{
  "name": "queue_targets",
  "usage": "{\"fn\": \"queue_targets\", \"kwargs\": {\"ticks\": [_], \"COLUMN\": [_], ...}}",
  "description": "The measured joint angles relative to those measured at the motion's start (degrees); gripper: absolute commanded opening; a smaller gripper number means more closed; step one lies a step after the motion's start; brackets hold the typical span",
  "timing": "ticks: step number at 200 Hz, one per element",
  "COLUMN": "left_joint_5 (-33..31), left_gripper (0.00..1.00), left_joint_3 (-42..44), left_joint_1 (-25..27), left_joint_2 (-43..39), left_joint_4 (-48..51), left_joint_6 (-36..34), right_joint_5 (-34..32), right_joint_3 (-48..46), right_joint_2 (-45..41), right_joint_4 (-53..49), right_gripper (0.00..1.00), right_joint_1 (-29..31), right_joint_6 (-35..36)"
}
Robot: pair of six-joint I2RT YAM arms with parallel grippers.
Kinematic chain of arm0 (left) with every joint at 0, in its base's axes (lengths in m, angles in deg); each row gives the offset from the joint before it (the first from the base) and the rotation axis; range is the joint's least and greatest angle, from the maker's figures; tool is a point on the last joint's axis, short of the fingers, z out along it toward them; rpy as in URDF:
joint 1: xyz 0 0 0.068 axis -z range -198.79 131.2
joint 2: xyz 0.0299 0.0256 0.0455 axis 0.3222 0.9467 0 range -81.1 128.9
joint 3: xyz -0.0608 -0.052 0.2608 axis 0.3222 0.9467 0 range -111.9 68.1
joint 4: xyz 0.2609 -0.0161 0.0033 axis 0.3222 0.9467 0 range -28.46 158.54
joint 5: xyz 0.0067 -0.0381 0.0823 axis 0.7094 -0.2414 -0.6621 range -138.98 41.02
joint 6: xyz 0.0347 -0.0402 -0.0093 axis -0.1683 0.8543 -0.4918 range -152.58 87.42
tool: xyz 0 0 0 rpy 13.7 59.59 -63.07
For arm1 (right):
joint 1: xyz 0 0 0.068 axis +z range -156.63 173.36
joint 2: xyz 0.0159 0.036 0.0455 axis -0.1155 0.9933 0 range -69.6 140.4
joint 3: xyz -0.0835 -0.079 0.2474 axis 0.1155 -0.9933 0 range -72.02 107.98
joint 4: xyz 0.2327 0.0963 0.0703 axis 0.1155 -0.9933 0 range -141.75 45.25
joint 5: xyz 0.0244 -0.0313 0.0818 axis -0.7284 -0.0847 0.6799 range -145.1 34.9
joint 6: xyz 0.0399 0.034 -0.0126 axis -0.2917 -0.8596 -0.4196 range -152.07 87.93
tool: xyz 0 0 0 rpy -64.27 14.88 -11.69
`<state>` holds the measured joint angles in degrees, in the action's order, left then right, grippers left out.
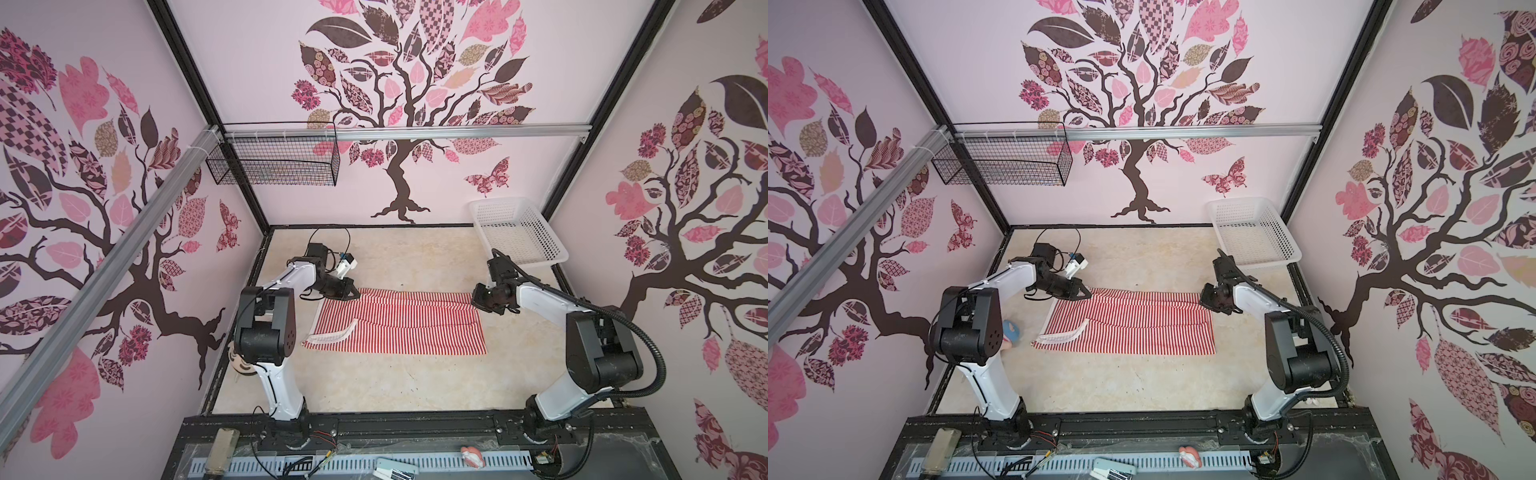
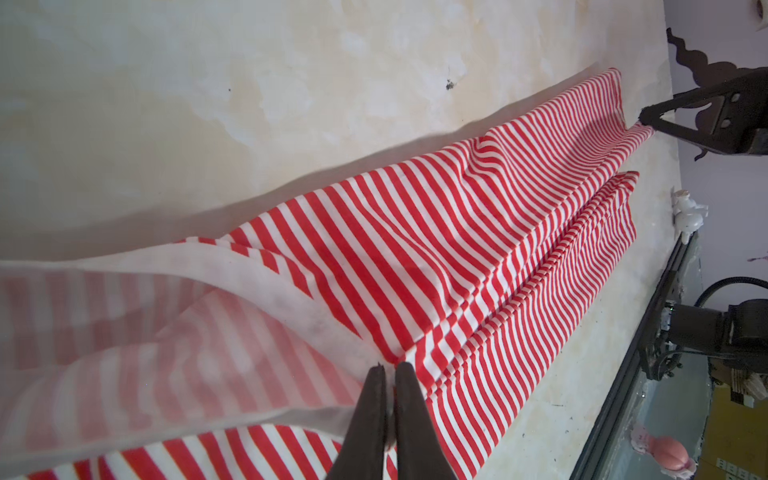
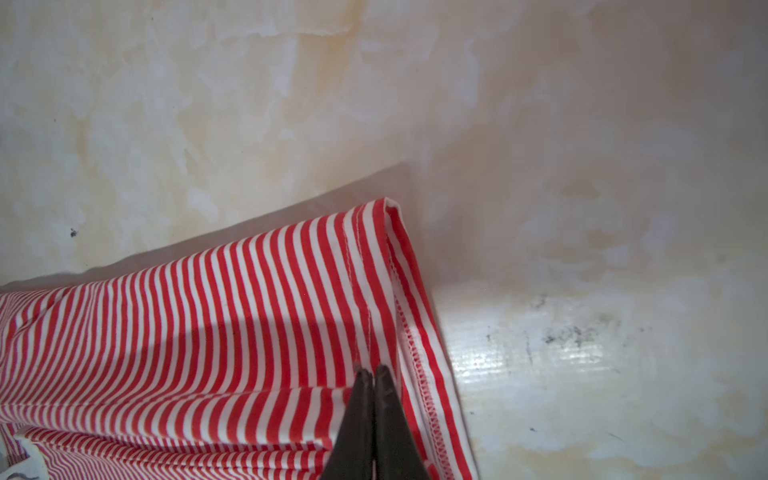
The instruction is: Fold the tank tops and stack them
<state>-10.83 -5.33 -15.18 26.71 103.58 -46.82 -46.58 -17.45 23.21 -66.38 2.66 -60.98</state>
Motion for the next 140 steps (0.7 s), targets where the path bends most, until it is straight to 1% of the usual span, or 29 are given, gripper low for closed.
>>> {"fn": "queue_targets", "kwargs": {"ticks": [27,64,82,107,140], "left_joint_5": [-0.87,-2.64,-3.85,-6.27,-8.44], "left_gripper": [0.09,0.1,0.1,0.14,0.14], "left_joint_3": [1.68,2.29,2.29,2.29,2.29], "left_joint_1": [0.0,0.11,0.59,1.81,2.54], "left_joint_2": [0.0,-0.11,-0.09,-0.09,0.48], "left_joint_4": [0.74,2.36,3.39,4.59,5.22], "left_joint_6": [-1.03,-2.38,-2.89,-3.67,-3.98], "right_joint_5": [0.76,1.36,1.42,1.38,1.36], "right_joint_3": [-1.86,-4.48,-4.96,-5.57,-5.9], "right_joint_2": [-0.79,-3.98,-4.02,-4.02,-4.0], "right_joint_4": [0.11,0.55,0.74,1.27,1.46], "right_gripper": [0.06,0.07,0.07,0.07,0.07], "right_joint_1": [0.0,0.04,0.07,0.07,0.04], "right_joint_6": [-0.07,-0.26,-0.28,-0.28,-0.28]}}
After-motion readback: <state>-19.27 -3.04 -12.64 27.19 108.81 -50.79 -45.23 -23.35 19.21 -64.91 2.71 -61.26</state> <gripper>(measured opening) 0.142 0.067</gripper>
